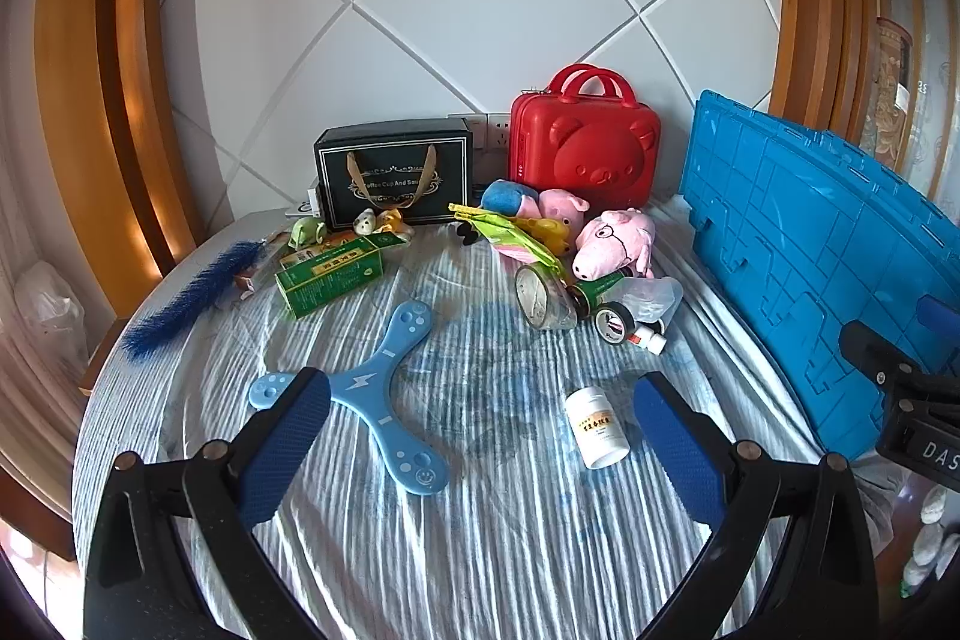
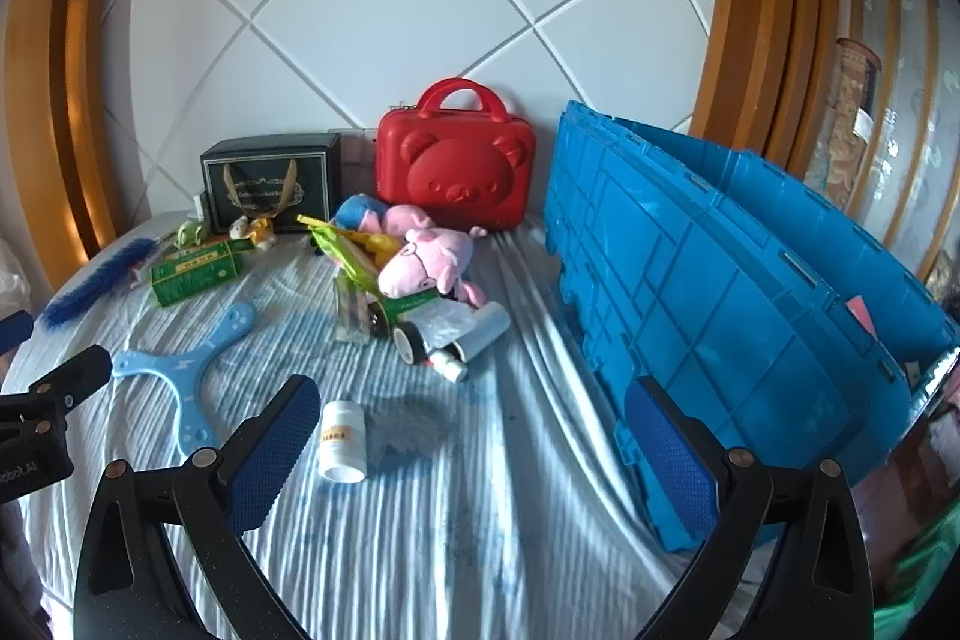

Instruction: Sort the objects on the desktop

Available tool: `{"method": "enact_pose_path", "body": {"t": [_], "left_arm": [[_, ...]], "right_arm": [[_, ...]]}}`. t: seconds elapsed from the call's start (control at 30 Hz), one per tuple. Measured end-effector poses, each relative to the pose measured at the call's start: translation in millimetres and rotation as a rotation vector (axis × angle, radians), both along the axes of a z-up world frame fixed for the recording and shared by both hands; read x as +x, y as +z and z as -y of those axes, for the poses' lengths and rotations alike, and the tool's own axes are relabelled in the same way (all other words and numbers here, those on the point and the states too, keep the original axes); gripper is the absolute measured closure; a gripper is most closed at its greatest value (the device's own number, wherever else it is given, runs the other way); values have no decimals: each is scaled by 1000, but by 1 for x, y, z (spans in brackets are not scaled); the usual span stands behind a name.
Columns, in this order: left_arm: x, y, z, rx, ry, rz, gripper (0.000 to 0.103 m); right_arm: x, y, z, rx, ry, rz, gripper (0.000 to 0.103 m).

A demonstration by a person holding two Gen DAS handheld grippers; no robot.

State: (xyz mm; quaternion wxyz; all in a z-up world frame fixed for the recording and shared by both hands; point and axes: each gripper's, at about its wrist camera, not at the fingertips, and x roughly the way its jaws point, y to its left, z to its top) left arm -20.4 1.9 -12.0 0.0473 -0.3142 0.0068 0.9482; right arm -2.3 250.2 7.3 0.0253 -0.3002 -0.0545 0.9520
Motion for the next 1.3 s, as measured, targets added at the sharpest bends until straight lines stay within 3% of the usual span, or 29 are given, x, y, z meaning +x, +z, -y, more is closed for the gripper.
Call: {"method": "enact_pose_path", "body": {"t": [0.47, 0.77, 0.93, 1.07, 1.3], "left_arm": [[-20, -20, 12, 11, 33, 65, 0], [-44, -53, 58, 4, 121, 162, 0], [-60, -74, 96, 30, 189, 213, 0], [-73, -96, 122, -15, 260, 253, 0], [-106, -140, 132, -5, 270, 363, 0]], "right_arm": [[-15, -9, -8, -16, -11, 25, 0], [-38, -25, -9, -21, -7, 78, 0], [-56, -43, -6, -25, 10, 137, 0], [-72, -64, -3, -45, 29, 211, 0], [-101, -103, 7, -60, 40, 341, 0]]}}
